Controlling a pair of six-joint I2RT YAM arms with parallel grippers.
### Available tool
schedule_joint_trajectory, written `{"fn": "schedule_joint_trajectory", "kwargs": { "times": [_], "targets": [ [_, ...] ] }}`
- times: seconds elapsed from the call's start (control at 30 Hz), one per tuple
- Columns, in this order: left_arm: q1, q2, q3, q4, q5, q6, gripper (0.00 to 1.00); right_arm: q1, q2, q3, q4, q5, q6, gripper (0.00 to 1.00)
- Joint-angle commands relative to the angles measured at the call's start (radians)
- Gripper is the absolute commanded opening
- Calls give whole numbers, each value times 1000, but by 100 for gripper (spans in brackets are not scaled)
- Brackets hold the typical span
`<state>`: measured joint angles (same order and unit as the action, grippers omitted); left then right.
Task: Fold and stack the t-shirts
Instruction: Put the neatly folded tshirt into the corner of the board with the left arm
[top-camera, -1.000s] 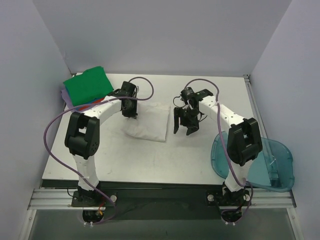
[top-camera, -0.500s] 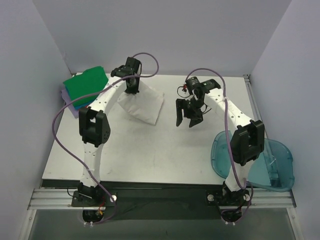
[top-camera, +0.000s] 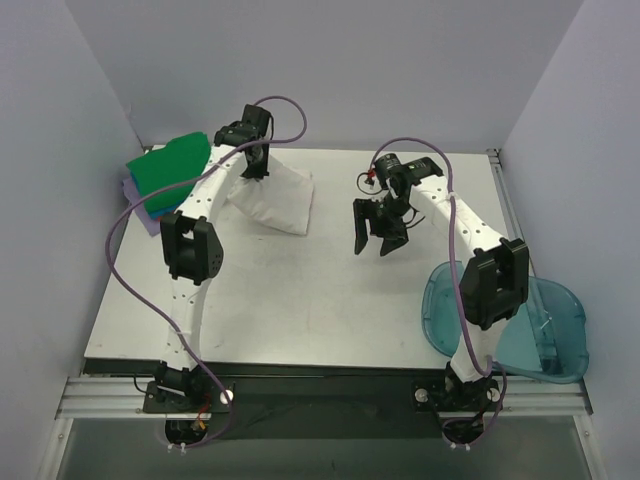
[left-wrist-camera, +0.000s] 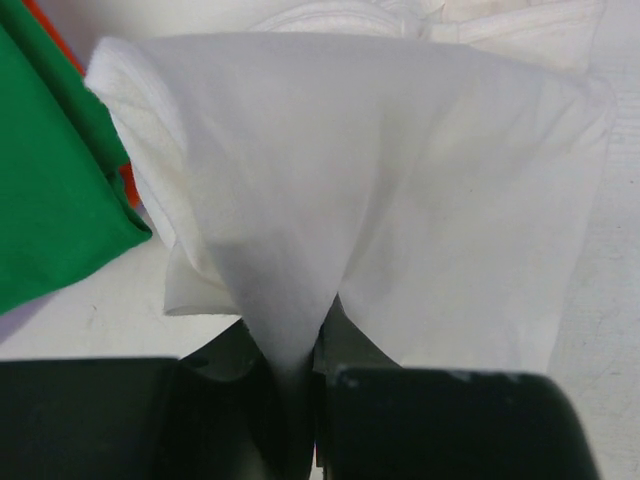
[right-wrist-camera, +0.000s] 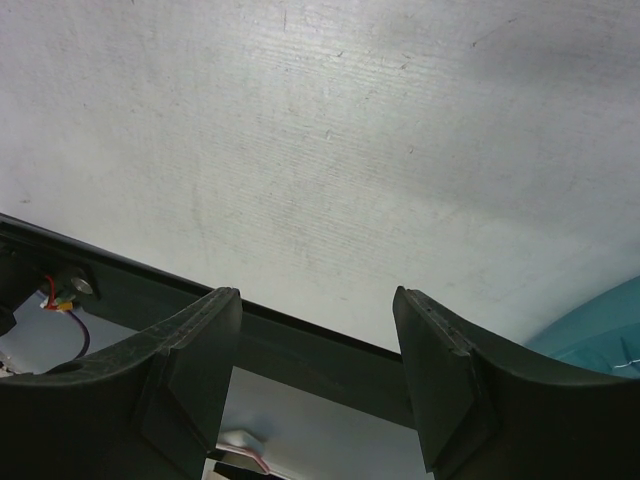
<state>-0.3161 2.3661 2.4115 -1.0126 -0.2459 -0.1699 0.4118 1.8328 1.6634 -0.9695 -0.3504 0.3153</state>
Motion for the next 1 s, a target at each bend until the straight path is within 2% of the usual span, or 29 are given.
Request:
{"fn": "schedule_joint_trajectory", "kwargs": {
  "times": [0.0, 0.2, 0.47, 0.83, 0.87, 0.97],
  "targets": [
    [51, -60, 63, 52, 29, 36, 0, -4, 22, 27, -54, -21, -13, 63],
    [136, -28, 162, 52, 177, 58, 0, -5, 31, 39, -52, -22, -8, 63],
    [218, -34, 189, 134, 368, 64, 0, -5, 39, 55, -55, -15, -4, 63],
    [310, -105, 216, 200, 456, -8, 0, -4, 57, 81, -67, -6, 1, 63],
    [355, -113, 221, 210, 480, -19, 0, -4, 59, 87, -70, -4, 1, 63],
    [397, -128, 235, 229, 514, -36, 0, -4, 60, 94, -77, 2, -2, 63]
  ]
}}
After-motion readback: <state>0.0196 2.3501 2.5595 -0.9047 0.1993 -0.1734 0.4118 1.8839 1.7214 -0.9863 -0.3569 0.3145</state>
